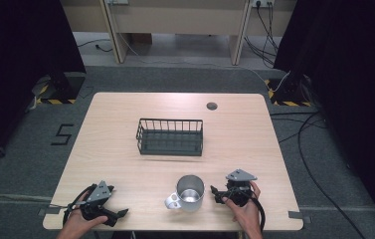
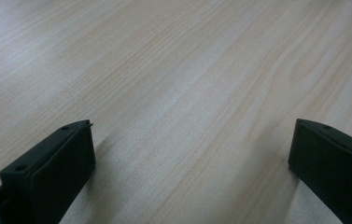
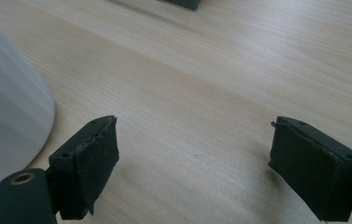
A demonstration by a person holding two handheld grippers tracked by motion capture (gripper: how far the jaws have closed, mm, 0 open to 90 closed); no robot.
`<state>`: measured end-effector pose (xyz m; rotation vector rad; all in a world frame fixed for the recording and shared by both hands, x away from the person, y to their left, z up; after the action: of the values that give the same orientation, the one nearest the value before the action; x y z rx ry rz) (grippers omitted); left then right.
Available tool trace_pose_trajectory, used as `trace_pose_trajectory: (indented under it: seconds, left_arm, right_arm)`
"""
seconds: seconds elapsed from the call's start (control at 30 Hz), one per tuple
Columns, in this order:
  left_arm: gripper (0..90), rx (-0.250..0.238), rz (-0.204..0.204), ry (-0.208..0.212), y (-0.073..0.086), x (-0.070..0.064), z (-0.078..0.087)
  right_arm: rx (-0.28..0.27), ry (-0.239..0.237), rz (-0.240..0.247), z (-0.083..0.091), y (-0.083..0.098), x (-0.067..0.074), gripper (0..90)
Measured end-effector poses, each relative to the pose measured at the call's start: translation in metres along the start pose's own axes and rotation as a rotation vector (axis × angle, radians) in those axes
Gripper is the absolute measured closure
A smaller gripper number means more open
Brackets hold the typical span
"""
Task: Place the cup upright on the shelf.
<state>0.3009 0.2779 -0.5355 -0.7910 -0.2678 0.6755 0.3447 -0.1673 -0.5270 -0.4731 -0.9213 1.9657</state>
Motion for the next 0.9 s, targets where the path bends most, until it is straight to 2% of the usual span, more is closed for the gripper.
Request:
trace_pose_trajectory:
  seconds: [0.23,0.5,0.53,0.7,0.9]
  left_arm:
    - [0.0,0.0,0.0,0.0,0.0,0.0,0.0]
    - [0.0,0.0,0.0,0.0,0.0,0.0,0.0]
    - [0.0,0.0,0.0,0.0,0.0,0.0,0.0]
    - [0.0,-0.001,0.001,0.0,0.0,0.0,0.0]
    - [0.0,0.0,0.0,0.0,0.0,0.0,0.0]
  right_arm:
    - [-0.044,-0.024,0.001,0.009,0.005,0.0,15.6]
    - [-0.108,-0.044,0.025,0.03,0.013,0.006,15.6]
    - [-0.133,-0.058,0.028,0.035,0.013,0.009,15.6]
    - [-0.18,-0.096,0.046,0.045,0.013,0.017,15.5]
    - [-0.261,-0.163,0.097,0.064,0.006,0.034,15.2]
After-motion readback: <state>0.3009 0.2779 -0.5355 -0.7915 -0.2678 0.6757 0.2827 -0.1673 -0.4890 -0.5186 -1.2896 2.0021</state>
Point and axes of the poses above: each handheld gripper's, and its own axes: z roughly backward along the jaws, y roughly out of its underside, x roughly to its left, the point moved 1 cm from there along -z, roughly forward along the jaws, and after that the axes turned 1 degree about y, right-handed, at the moved point
